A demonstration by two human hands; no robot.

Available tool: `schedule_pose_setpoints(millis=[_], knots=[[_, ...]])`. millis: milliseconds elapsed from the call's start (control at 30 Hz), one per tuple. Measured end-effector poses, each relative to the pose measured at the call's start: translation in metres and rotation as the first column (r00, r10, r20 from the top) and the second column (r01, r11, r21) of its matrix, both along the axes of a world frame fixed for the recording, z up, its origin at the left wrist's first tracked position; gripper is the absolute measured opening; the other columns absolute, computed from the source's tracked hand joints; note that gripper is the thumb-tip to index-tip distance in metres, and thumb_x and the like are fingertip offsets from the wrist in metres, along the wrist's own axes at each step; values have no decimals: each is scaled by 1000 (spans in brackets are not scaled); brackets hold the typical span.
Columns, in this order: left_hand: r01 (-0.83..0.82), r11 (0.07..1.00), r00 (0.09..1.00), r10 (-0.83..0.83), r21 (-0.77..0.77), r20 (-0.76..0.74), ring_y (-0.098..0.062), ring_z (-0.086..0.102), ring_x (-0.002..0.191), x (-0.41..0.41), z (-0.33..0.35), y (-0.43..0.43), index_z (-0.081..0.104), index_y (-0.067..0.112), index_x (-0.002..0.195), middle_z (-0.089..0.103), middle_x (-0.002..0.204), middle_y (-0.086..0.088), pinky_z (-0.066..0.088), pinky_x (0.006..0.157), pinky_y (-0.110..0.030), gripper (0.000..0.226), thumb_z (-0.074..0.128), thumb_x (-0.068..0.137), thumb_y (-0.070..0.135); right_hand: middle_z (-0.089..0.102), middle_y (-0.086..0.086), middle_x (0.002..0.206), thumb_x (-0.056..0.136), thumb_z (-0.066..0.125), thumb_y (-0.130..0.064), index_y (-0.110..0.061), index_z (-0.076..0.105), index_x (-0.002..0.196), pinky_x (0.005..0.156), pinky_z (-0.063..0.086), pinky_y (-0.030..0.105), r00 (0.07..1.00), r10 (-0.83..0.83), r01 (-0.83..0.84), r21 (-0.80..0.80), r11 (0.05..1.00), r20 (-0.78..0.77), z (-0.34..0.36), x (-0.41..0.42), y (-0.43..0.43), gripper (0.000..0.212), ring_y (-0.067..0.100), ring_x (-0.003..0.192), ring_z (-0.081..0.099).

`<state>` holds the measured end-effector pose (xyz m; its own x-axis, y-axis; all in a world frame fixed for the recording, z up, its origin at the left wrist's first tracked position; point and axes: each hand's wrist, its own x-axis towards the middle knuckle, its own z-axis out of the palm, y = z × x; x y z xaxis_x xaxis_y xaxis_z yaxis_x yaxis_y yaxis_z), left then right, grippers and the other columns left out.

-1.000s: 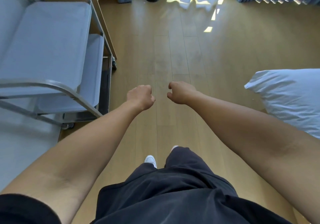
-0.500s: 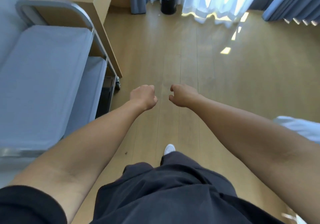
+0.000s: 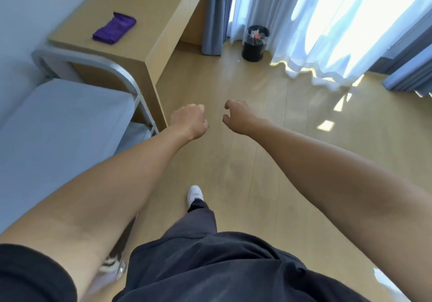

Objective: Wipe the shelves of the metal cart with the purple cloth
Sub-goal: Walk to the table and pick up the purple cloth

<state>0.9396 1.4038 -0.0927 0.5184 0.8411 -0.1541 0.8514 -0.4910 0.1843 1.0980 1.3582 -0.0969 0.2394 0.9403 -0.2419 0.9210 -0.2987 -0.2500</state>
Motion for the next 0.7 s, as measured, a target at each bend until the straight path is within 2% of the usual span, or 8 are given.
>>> schedule_pose_setpoints(millis=[167, 333, 467, 567, 700], knots=[[-30, 998, 998, 27, 60, 61, -27, 58, 95, 23, 21, 123, 57, 15, 107, 61, 107, -6, 45, 70, -36, 23, 48, 93, 31, 60, 8, 119, 92, 48, -27, -15, 54, 123, 77, 45, 36, 998, 37, -42, 99, 994, 57, 38, 20, 116, 33, 31, 109, 56], [-98, 986, 989, 82, 133, 120, -28, 60, 90, 31, 48, 216, 58, 15, 103, 62, 103, -5, 53, 75, -40, 18, 49, 92, 28, 57, 7, 125, 92, 48, -23, -16, 52, 130, 85, 46, 40, 992, 117, -125, 207, 970, 50, 72, 24, 217, 39, 30, 116, 53], [-190, 967, 973, 163, 172, 162, -28, 59, 88, 28, 54, 287, 58, 14, 101, 62, 103, -6, 53, 71, -40, 17, 49, 90, 24, 52, 7, 133, 94, 47, -23, -17, 47, 137, 90, 43, 40, 978, 207, -209, 230, 951, 32, 82, 25, 301, 43, 30, 123, 46], [-278, 937, 954, 244, 213, 175, -26, 58, 89, 27, 51, 344, 58, 14, 103, 61, 103, -4, 46, 64, -34, 18, 48, 91, 23, 47, 6, 141, 97, 46, -25, -17, 45, 140, 93, 43, 39, 948, 318, -302, 292, 908, -8, 88, 29, 368, 44, 28, 128, 42], [-455, 861, 887, 415, 228, 202, -26, 58, 91, 23, 46, 408, 57, 13, 103, 60, 104, -5, 50, 71, -39, 18, 48, 90, 20, 46, 3, 142, 98, 47, -26, -18, 44, 140, 85, 41, 35, 875, 483, -460, 341, 820, 17, 90, 36, 452, 43, 26, 128, 43]])
